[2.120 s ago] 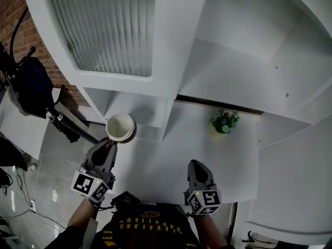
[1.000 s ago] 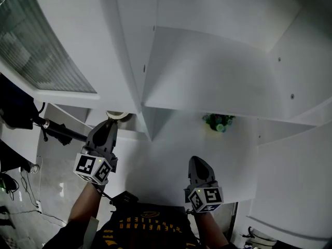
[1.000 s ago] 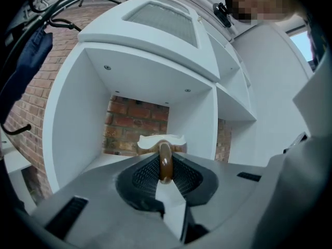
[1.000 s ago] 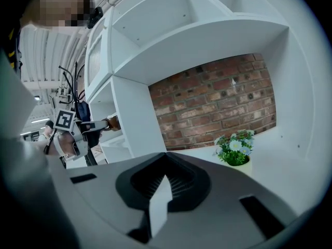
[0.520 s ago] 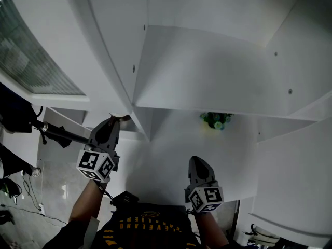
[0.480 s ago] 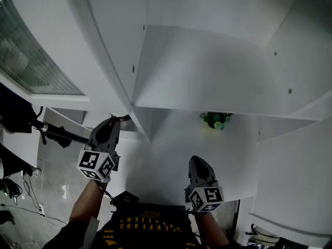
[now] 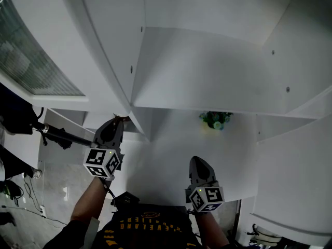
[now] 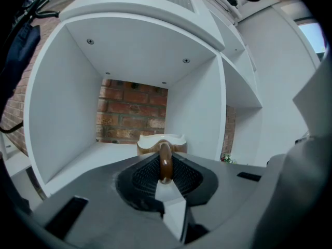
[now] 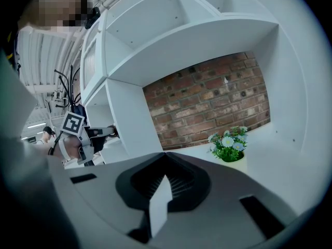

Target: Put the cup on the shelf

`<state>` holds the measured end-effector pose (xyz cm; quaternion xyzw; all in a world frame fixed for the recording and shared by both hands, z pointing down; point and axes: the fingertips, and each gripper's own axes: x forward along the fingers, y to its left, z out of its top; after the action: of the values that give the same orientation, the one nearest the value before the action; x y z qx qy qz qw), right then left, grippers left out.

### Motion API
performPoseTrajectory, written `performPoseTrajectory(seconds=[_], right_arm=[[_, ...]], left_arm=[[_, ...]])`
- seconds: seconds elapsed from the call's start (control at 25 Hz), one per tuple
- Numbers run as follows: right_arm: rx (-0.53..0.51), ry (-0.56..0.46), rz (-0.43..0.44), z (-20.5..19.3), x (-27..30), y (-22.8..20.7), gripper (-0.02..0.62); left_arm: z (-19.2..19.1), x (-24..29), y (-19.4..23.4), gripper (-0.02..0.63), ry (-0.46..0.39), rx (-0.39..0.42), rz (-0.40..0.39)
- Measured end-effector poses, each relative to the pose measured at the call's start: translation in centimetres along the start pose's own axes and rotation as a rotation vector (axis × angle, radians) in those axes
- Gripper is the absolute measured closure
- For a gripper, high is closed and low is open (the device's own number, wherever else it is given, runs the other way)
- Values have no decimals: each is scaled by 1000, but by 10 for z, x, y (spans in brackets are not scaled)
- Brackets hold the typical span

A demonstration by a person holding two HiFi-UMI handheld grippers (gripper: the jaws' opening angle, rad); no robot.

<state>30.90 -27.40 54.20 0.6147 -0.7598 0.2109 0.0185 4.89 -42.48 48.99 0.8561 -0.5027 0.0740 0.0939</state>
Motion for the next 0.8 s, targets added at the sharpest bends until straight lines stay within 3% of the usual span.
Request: performPoseTrajectory(seconds=[0.44,0.8], right_arm=[[2,-4,4,1,-2,8,591],[5,1,-3,-3,-7,19,591]], left_arm=[[-4,10,3,557,40,58,29],[-15,9,8,551,92,44,17]])
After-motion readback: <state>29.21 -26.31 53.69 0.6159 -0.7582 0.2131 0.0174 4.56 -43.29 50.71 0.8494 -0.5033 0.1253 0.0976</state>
